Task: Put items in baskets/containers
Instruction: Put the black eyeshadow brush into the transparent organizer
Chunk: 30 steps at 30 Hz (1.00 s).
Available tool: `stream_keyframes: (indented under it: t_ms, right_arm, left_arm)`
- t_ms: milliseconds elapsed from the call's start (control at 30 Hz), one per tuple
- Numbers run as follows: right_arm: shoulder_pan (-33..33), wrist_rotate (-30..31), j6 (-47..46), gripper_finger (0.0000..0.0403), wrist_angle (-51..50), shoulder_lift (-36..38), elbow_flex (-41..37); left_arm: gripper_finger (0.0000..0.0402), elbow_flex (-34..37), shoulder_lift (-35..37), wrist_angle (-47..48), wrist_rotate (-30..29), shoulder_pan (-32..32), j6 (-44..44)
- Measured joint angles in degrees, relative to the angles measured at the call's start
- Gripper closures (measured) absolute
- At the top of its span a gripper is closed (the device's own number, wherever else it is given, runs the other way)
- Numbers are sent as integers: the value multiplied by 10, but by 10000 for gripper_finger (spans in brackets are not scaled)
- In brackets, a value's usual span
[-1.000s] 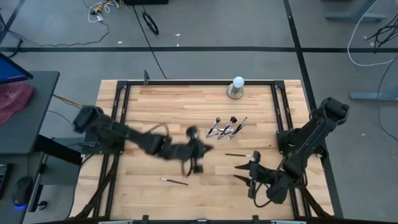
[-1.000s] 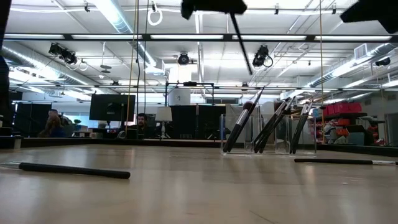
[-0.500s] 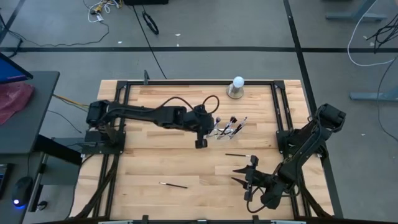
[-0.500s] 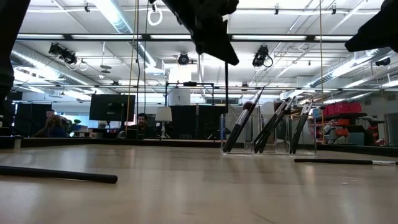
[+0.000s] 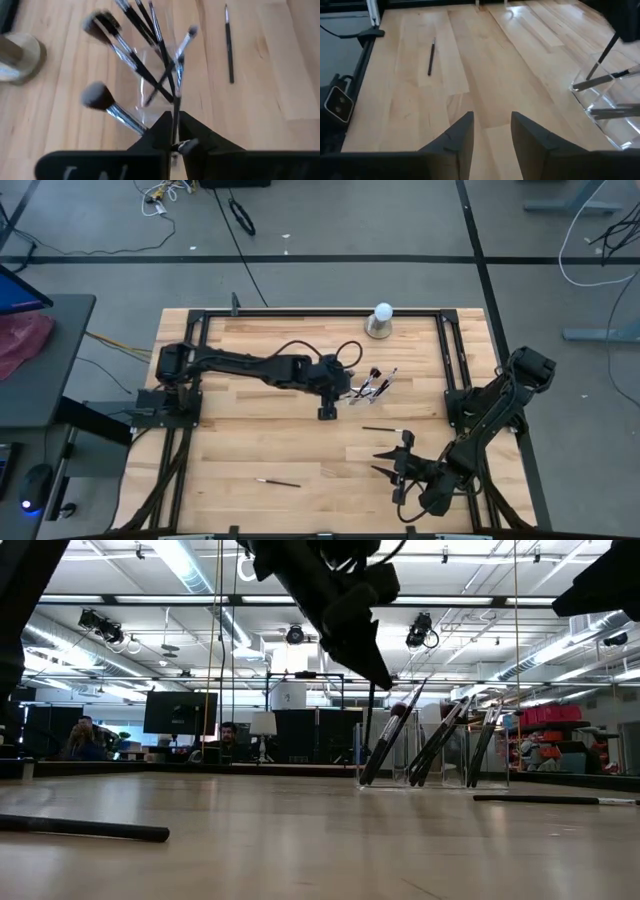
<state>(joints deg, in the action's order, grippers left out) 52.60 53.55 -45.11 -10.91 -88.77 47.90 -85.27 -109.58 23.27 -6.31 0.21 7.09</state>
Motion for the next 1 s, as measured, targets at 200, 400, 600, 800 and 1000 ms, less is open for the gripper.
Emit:
stream_keyframes:
  t_ms: [200, 400, 600, 800, 1000]
  right_arm:
    - [0, 0, 6, 274, 3, 0, 0]
    - [0, 0, 6, 274, 6, 0, 0]
    - [0, 13, 8, 274, 7, 0, 0]
    - [0, 46, 8, 274, 73, -2, -26]
    - [-1, 46, 37, 274, 238, -29, -96]
  left_arm:
    - [314, 1, -9, -5, 0, 12, -4]
    - [240, 0, -7, -62, -44, 34, -6]
    - [213, -2, 19, -54, -166, 31, -26]
    - [220, -3, 78, 102, -225, -42, -76]
    - [240, 5, 105, 294, -277, -212, -248]
